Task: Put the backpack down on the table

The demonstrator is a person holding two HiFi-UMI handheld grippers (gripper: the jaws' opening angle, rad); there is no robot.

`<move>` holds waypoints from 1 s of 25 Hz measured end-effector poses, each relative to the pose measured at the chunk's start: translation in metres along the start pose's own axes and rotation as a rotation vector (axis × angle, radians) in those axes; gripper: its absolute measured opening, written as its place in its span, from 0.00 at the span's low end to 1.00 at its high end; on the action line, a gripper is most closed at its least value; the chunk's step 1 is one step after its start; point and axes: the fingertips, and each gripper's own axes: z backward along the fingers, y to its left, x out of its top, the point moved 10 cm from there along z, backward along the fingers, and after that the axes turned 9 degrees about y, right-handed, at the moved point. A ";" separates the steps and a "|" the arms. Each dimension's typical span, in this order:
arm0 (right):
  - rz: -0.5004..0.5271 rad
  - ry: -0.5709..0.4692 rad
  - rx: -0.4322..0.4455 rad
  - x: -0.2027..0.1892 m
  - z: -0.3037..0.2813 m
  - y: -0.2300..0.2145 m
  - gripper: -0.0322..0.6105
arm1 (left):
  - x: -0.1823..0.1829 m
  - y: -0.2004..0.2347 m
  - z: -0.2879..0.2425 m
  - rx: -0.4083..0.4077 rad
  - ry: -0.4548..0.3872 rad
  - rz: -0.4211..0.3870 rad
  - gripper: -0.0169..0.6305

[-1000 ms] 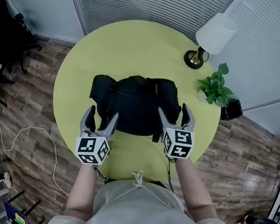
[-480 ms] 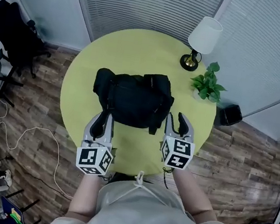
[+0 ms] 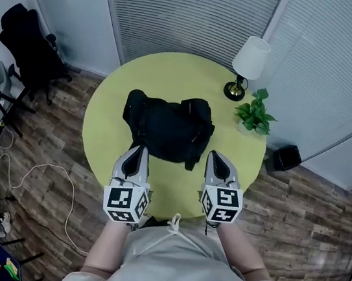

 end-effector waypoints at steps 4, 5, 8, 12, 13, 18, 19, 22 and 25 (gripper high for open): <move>0.011 -0.020 0.041 -0.002 0.011 0.012 0.05 | 0.006 -0.008 0.009 -0.040 -0.016 -0.050 0.04; 0.020 -0.021 0.047 -0.003 0.014 0.016 0.05 | 0.006 -0.010 0.012 -0.039 -0.016 -0.064 0.04; 0.036 -0.009 0.058 -0.003 0.020 0.023 0.05 | 0.004 -0.013 0.018 -0.034 -0.010 -0.082 0.04; 0.058 -0.001 0.077 -0.001 0.023 0.027 0.05 | 0.004 -0.012 0.024 -0.038 -0.036 -0.072 0.04; 0.065 -0.002 0.078 0.000 0.023 0.028 0.05 | 0.004 -0.012 0.026 -0.042 -0.048 -0.075 0.04; 0.066 0.001 0.072 -0.001 0.023 0.027 0.05 | 0.005 -0.013 0.025 -0.047 -0.055 -0.087 0.04; 0.066 0.001 0.072 -0.001 0.023 0.027 0.05 | 0.005 -0.013 0.025 -0.048 -0.053 -0.081 0.04; 0.072 0.006 0.073 -0.003 0.022 0.027 0.05 | 0.003 -0.015 0.021 -0.049 -0.044 -0.075 0.04; 0.070 0.015 0.066 -0.004 0.020 0.024 0.05 | 0.002 -0.016 0.016 -0.052 -0.026 -0.078 0.04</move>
